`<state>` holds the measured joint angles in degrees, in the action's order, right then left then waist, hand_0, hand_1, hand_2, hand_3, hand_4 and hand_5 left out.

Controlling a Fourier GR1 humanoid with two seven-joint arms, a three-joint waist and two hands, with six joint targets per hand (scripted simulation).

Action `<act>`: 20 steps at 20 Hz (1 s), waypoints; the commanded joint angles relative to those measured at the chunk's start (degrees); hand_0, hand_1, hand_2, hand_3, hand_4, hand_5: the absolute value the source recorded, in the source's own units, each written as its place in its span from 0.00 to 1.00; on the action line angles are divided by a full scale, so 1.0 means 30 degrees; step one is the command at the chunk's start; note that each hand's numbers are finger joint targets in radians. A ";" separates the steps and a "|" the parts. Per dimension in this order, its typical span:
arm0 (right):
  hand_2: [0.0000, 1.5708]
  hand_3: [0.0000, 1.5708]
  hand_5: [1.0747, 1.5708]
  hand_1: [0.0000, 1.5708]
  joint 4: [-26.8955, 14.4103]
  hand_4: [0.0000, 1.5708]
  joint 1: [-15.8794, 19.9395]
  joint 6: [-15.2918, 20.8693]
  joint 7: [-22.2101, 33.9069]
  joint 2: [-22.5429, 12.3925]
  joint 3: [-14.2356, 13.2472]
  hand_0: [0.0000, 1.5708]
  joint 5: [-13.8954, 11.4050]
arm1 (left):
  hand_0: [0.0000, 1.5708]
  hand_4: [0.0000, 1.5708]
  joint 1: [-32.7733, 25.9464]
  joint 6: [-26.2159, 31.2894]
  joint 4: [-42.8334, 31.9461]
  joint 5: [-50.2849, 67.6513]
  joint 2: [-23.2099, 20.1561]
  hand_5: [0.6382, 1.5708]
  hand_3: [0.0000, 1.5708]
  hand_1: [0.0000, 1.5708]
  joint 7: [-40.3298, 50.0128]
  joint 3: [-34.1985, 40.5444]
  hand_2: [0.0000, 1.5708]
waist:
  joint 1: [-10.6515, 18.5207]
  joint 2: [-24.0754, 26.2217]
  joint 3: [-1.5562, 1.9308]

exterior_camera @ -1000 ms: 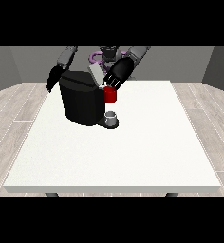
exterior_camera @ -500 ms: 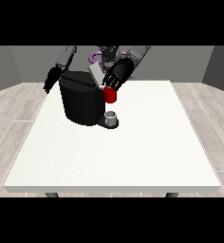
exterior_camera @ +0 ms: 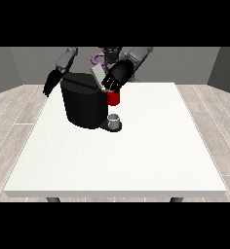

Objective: Insert the coffee pod into the coffee machine and close the lid

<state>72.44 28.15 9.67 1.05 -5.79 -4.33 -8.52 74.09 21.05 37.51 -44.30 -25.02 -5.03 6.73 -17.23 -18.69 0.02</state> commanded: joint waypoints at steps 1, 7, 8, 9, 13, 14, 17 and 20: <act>0.00 0.00 1.00 0.00 0.1005 0.09 -0.0374 -0.0296 -0.0017 0.0173 0.0709 0.00 -0.0217 | 0.77 0.00 -0.0553 -0.1071 -0.0288 -0.1082 -0.0794 1.00 0.72 0.77 -0.0841 -0.0589 0.78 | -0.0807 -0.0321 -0.0007; 0.00 0.00 1.00 0.00 0.0359 0.09 -0.0132 0.0823 0.0607 0.0386 0.0270 0.00 -0.0562 | 0.74 0.00 -0.0819 -0.0800 -0.0187 -0.1618 -0.0308 1.00 0.67 0.74 -0.1396 -0.1330 0.75 | 0.0280 0.0258 -0.0002; 0.00 0.00 1.00 0.00 0.0450 0.00 -0.0310 0.0025 0.0182 -0.0104 -0.0024 0.00 -0.0023 | 0.75 0.00 -0.0757 -0.0884 -0.0343 -0.1741 -0.1065 1.00 0.65 0.75 -0.1543 -0.1140 0.74 | -0.0031 -0.0151 0.0000; 0.00 0.00 1.00 0.00 -0.0169 0.00 -0.0237 0.0126 -0.0860 0.0026 -0.0332 0.00 0.0212 | 0.72 0.00 -0.0341 -0.0582 -0.0198 -0.1454 -0.0443 1.00 0.64 0.72 -0.1113 -0.1038 0.73 | 0.0075 -0.0491 0.0007; 0.00 0.00 1.00 0.00 0.1168 0.00 -0.0217 0.0408 0.0875 0.0516 0.0868 0.00 -0.0626 | 0.71 0.00 -0.0234 -0.1339 -0.0958 -0.1310 -0.1042 1.00 0.62 0.71 -0.1631 -0.0338 0.72 | -0.0715 -0.0445 -0.0008; 0.00 0.00 1.00 0.00 -0.0082 0.00 0.0704 0.1082 -0.0162 0.0581 0.0099 0.00 -0.0512 | 0.71 0.00 0.0460 -0.1340 -0.0139 -0.1295 -0.0335 1.00 0.62 0.71 -0.1459 -0.0612 0.71 | 0.0247 -0.1037 0.0003; 0.00 0.00 1.00 0.00 0.1197 0.00 -0.0645 0.0104 0.0453 0.0468 0.0886 0.00 -0.0458 | 0.77 0.00 -0.0422 -0.2135 -0.0705 -0.0978 -0.1009 1.00 0.61 0.77 -0.2555 0.0095 0.75 | -0.0809 -0.0666 -0.0008; 0.00 0.00 1.00 0.00 0.0549 0.00 0.1385 0.0389 0.1253 0.0237 0.0228 0.00 -0.0331 | 0.79 0.00 0.0864 -0.2056 -0.0459 -0.1279 -0.0686 1.00 0.61 0.79 -0.1542 -0.0081 0.77 | -0.0429 -0.1045 0.0001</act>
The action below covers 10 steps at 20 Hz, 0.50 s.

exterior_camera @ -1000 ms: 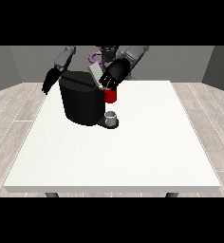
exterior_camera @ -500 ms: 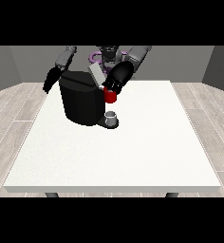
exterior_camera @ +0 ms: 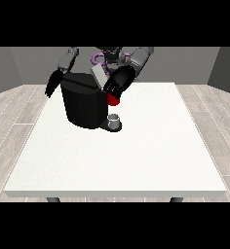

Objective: Insert the coffee pod into the coffee machine and close the lid

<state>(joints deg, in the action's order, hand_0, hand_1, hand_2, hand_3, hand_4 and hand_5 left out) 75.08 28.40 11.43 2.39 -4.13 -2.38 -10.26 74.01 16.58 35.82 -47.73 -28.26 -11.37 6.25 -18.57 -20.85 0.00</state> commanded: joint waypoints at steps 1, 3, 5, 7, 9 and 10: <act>0.00 0.00 1.00 0.00 0.0218 0.03 -0.0054 0.0246 -0.0081 0.0457 0.0431 0.00 -0.0247 | 0.79 0.00 0.0562 -0.0424 -0.0262 0.0075 -0.0045 1.00 0.62 0.79 -0.0081 0.0357 0.77 | -0.0480 -0.0314 0.0005; 0.00 0.00 1.00 0.00 -0.0399 0.03 0.0379 0.0050 -0.0260 0.0004 0.0014 0.00 -0.0135 | 0.78 0.00 0.0900 -0.0415 0.0039 -0.0115 -0.0387 1.00 0.62 0.78 -0.0460 0.0216 0.77 | -0.0166 -0.0906 0.0008; 0.00 0.00 1.00 0.00 -0.1075 0.00 -0.0092 0.0566 -0.1618 -0.0044 -0.0722 0.00 0.0087 | 0.81 0.00 0.0587 -0.0389 0.0484 -0.0127 -0.0104 1.00 0.62 0.81 -0.0607 0.0049 0.79 | 0.0331 -0.0714 0.0015; 0.00 0.00 1.00 0.00 -0.0518 0.06 0.0297 -0.0218 -0.0415 -0.0590 -0.0377 0.00 -0.0012 | 0.78 0.00 0.0136 -0.1356 0.0277 -0.0623 -0.0066 1.00 0.56 0.78 -0.0747 -0.0159 0.75 | -0.0118 -0.0722 0.0005; 0.00 0.00 1.00 0.00 0.0042 0.00 -0.0188 -0.0045 -0.0964 -0.0169 0.0072 0.00 -0.0185 | 0.69 0.00 0.0087 -0.1226 0.0195 -0.0774 -0.1379 1.00 0.51 0.69 -0.2348 -0.0138 0.68 | -0.0219 -0.1241 0.0002; 0.00 0.00 1.00 0.00 0.0866 0.05 0.0225 -0.0452 0.0906 -0.0406 0.0115 0.00 0.0015 | 0.66 0.00 -0.0210 -0.1623 -0.0422 -0.1061 -0.1508 1.00 0.47 0.66 -0.1723 -0.0041 0.67 | -0.0871 -0.0753 -0.0006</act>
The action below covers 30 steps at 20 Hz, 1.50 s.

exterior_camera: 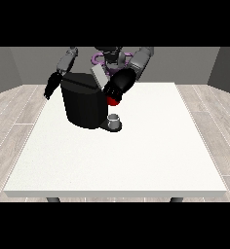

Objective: Insert the coffee pod into the coffee machine and close the lid

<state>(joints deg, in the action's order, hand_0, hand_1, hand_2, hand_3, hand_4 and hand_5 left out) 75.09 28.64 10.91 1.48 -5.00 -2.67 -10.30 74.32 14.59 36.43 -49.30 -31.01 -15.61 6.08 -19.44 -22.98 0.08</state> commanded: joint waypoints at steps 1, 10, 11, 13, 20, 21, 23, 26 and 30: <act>0.00 0.00 1.00 0.00 -0.0424 0.05 0.0361 -0.0001 -0.0564 -0.0373 -0.0548 0.00 0.0182 | 0.64 0.00 -0.0196 -0.1167 0.0258 -0.0541 0.0552 1.00 0.46 0.64 -0.0129 -0.0381 0.65 | 0.0222 -0.0363 -0.0017; 0.00 0.00 1.00 0.00 -0.0637 0.06 -0.0640 0.0265 -0.0631 0.0021 0.0002 0.00 -0.0352 | 0.00 0.00 -0.0155 -0.0849 -0.0109 -0.1024 -0.0245 1.00 0.29 0.00 -0.0139 -0.0292 0.37 | 0.0297 0.0145 -0.0016; 0.00 0.00 1.00 0.00 -0.0524 0.11 0.0292 0.0302 -0.0459 -0.0042 -0.0169 0.00 -0.0248 | 0.00 0.00 0.0177 -0.1515 -0.0033 -0.1321 -0.0172 1.00 0.30 0.00 0.0128 -0.0351 0.36 | 0.0180 -0.0488 -0.0016; 0.00 0.00 1.00 0.00 -0.0284 0.13 0.0067 0.0248 -0.0215 -0.0525 -0.0207 0.00 -0.0519 | 0.00 0.00 0.0501 -0.1245 -0.0238 -0.1013 -0.0835 1.00 0.28 0.00 -0.0512 0.0098 0.33 | -0.0178 -0.0565 -0.0022; 0.00 0.00 1.00 0.00 -0.1712 0.11 -0.1222 0.0395 -0.0623 0.0002 -0.0686 0.00 0.0024 | 0.00 0.00 -0.1098 -0.0969 0.0161 -0.1126 0.1187 1.00 0.09 0.00 0.0511 -0.0501 0.14 | 0.1312 0.1766 -0.0015; 0.00 0.00 1.00 0.00 -0.1820 0.06 -0.0913 -0.0045 -0.0356 -0.0254 -0.1210 0.00 0.0681 | 0.00 0.00 -0.1152 -0.0414 0.0036 -0.1021 0.0815 1.00 0.10 0.00 0.0477 -0.0390 0.00 | 0.1644 0.2090 -0.0014; 0.00 0.00 1.00 0.00 -0.2844 0.08 -0.1353 0.0960 -0.0413 0.0050 -0.1477 0.00 0.0278 | 0.00 0.00 -0.1845 -0.0174 0.0521 -0.0749 0.2228 1.00 0.00 0.00 0.0722 -0.0682 0.00 | 0.2911 0.3188 -0.0013; 0.00 0.00 1.00 0.00 -0.3429 0.00 -0.2697 0.0716 -0.0429 0.0048 -0.1556 0.00 0.0424 | 0.00 0.00 -0.3180 0.0349 0.0688 -0.0588 0.2690 1.00 0.00 0.00 0.0327 -0.0942 0.00 | 0.3708 0.4724 -0.0018; 0.00 0.00 1.00 0.00 -0.3477 0.00 -0.3839 -0.0194 -0.0937 -0.0655 -0.1954 0.00 0.0923 | 0.00 0.00 -0.4675 -0.0428 0.0946 0.2121 0.4201 1.00 0.00 0.00 -0.0230 0.1351 0.08 | 0.4063 0.5912 -0.0043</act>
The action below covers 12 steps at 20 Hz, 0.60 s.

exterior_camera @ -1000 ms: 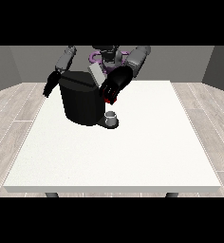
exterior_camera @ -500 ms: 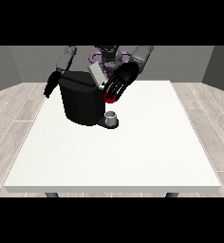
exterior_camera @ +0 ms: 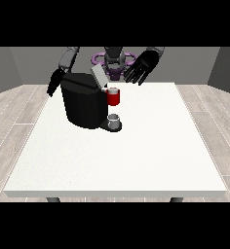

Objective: Insert the coffee pod into the coffee machine and close the lid

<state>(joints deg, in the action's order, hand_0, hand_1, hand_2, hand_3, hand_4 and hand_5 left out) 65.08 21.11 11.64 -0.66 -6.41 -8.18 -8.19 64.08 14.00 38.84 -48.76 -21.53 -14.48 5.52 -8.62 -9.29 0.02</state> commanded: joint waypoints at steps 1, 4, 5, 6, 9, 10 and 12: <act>0.00 0.00 1.00 0.00 -0.0569 0.00 -0.1000 -0.0166 0.0012 -0.0165 -0.0233 0.00 0.0118 | 0.00 0.00 -0.1520 -0.0065 0.0305 0.3302 0.2394 1.00 0.00 0.00 -0.0864 0.2335 0.10 | 0.1538 0.1609 -0.0041; 0.00 0.00 1.00 0.00 -0.0871 0.00 -0.2677 -0.0038 -0.0344 -0.0090 -0.0522 0.00 0.0247 | 0.00 0.27 -0.3885 -0.0056 0.0174 0.5568 0.4571 1.00 0.00 0.00 -0.1223 0.3815 0.00 | 0.2665 0.3745 -0.0054; 0.00 0.00 1.00 0.00 -0.1003 0.00 -0.3008 0.0096 -0.0642 0.0025 -0.0705 0.00 0.0375 | 0.00 0.30 -0.4431 -0.0147 0.0104 0.6338 0.5015 1.00 0.00 0.00 -0.1305 0.4478 0.00 | 0.2976 0.3804 -0.0046; 0.00 0.00 1.00 0.00 -0.0820 0.00 -0.3232 -0.0162 -0.0592 -0.0007 -0.0537 0.00 0.0363 | 0.00 0.26 -0.4716 0.0296 -0.0176 0.7746 0.5090 1.00 0.00 0.00 -0.1385 0.5797 0.00 | 0.3223 0.4122 -0.0080; 0.00 0.00 1.00 0.00 -0.1148 0.00 -0.5156 0.0300 -0.1285 0.0204 -0.0550 0.00 0.0050 | 0.00 0.17 -0.7343 0.1055 -0.0287 0.8351 0.6175 1.00 0.00 0.00 -0.1702 0.5751 0.00 | 0.4300 0.6474 -0.0021; 0.00 0.00 1.00 0.00 -0.0602 0.00 -0.5291 0.0347 -0.0905 0.0326 -0.0379 0.00 0.0026 | 0.00 0.25 -0.8700 0.0119 -0.0385 0.8156 0.6628 1.00 0.00 0.00 -0.2113 0.5720 0.00 | 0.4032 0.6907 -0.0030; 0.00 0.00 1.00 0.00 -0.1303 0.00 -0.5263 -0.0248 -0.0404 -0.0142 -0.0721 0.00 0.0387 | 0.00 0.27 -0.9998 0.0670 -0.0253 0.8624 0.7096 1.00 0.00 0.00 -0.2204 0.4655 0.00 | 0.4702 0.8024 -0.0007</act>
<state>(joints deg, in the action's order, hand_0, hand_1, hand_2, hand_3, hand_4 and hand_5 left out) 62.33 7.78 11.92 -2.74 -6.19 -9.68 -7.74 42.30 15.32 38.29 -26.16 -3.74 -19.77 20.38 2.69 8.71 -0.06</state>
